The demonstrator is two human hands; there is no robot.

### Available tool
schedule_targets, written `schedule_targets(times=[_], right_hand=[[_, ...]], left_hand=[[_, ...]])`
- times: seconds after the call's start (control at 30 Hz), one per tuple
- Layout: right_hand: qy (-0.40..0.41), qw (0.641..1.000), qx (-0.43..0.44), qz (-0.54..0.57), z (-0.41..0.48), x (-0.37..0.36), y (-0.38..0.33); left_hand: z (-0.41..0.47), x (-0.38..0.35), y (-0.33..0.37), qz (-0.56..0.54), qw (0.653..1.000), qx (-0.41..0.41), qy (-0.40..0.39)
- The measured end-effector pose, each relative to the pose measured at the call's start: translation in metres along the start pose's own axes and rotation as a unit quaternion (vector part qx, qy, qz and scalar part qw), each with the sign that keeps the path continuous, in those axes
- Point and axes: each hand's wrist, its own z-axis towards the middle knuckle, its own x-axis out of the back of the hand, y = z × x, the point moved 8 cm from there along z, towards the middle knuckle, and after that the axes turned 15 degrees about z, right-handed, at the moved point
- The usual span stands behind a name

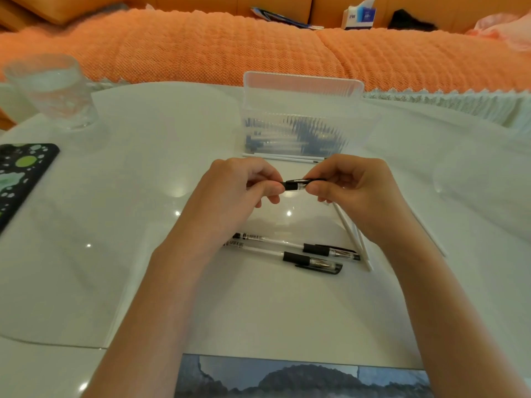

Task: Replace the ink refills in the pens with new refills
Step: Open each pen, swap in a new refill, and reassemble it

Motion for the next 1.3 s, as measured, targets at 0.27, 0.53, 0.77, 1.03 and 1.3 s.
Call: schedule_targets(times=[0.27,0.53,0.77,1.03,1.3], right_hand=[[0.010,1.000,-0.013,-0.015,-0.004,-0.002,0.002],[0.066,0.992,-0.020,-0.103,-0.006,0.012,0.000],[0.042,0.988,-0.039,-0.140,-0.014,0.015,0.002],[-0.008,0.986,-0.049,-0.158,-0.017,0.004,0.004],[-0.037,0.987,-0.046,-0.151,-0.016,-0.003,0.006]], left_hand=[[0.000,-0.001,0.001,0.031,0.999,-0.005,-0.013],[0.008,0.006,0.002,0.039,0.999,-0.010,0.011],[0.024,0.020,0.021,0.058,0.993,-0.040,0.091],[0.101,0.033,0.056,0.084,0.989,-0.064,0.106],[0.159,-0.006,0.023,0.181,0.982,-0.004,-0.052]])
